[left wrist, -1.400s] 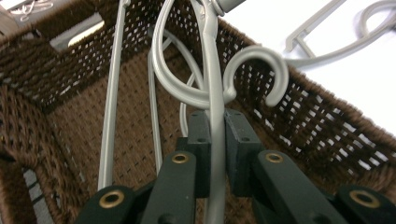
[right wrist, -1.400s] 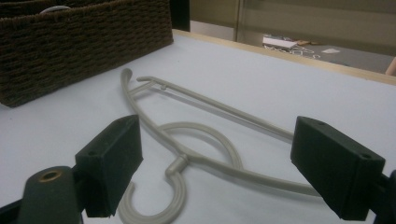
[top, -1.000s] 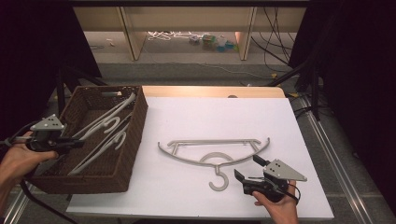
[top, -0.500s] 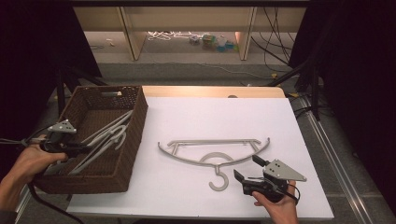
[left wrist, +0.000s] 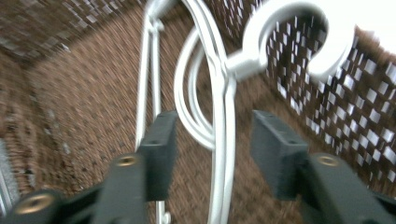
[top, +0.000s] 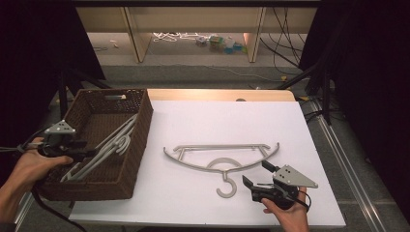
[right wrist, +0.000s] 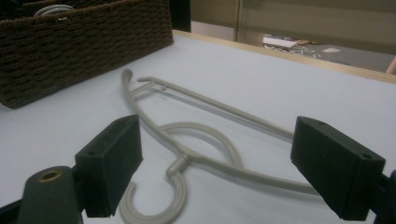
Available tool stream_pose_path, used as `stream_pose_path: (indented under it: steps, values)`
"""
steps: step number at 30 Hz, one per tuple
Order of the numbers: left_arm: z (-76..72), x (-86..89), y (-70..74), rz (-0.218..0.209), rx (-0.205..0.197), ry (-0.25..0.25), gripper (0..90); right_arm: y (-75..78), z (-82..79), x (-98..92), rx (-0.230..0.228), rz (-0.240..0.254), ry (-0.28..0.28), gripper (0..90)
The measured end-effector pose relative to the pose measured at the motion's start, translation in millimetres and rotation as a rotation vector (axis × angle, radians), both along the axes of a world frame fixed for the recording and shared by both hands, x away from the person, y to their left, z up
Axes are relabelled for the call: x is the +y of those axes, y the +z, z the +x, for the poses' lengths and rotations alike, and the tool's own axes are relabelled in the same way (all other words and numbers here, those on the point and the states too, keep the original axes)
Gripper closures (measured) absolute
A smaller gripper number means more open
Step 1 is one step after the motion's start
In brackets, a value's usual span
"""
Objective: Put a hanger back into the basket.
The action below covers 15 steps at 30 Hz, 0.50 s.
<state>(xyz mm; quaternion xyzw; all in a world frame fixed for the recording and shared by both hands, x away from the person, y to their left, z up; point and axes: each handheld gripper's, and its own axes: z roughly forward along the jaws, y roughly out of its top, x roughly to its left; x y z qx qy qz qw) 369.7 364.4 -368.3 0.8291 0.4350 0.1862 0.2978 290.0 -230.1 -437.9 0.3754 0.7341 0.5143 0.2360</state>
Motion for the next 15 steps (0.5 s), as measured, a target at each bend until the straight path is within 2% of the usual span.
stream_pose_path:
  steps: [1, 3, 5, 7, 10, 11, 12, 15]
  values:
    - [-5.3, -3.8, 5.5, -0.002, -0.016, 0.018, 43.9, -0.4, 0.0, 0.2, -0.009, 0.006, -0.002, 17.4]
    - [-14.6, -12.0, 10.8, -0.044, -0.057, 0.046, 40.2, 0.2, -0.2, -0.5, -0.001, 0.000, -0.001, 17.4]
    - [-17.4, -12.7, 13.9, -0.028, -0.051, 0.035, 37.4, -0.8, 0.1, 0.5, -0.005, 0.007, 0.000, 17.4]
    - [-24.9, -22.7, 16.9, -0.082, -0.084, 0.075, 35.8, -0.8, 0.4, 1.2, -0.015, 0.005, 0.002, 17.4]
    - [-29.7, -29.2, 20.0, -0.095, -0.092, 0.075, 33.4, -0.7, 0.2, 1.3, -0.014, 0.003, 0.002, 17.4]
    - [-33.0, -31.2, 23.8, -0.080, -0.083, 0.055, 32.1, -0.9, 0.3, 1.1, -0.014, 0.005, 0.001, 17.4]
    - [-34.7, -37.1, 22.8, -0.137, -0.103, 0.082, 32.1, -0.9, 0.3, 1.1, -0.014, 0.005, 0.001, 17.4]
    - [-44.5, -53.5, 27.7, -0.153, -0.100, 0.076, 27.1, -0.4, -0.2, 0.2, -0.012, 0.002, -0.001, 17.4]
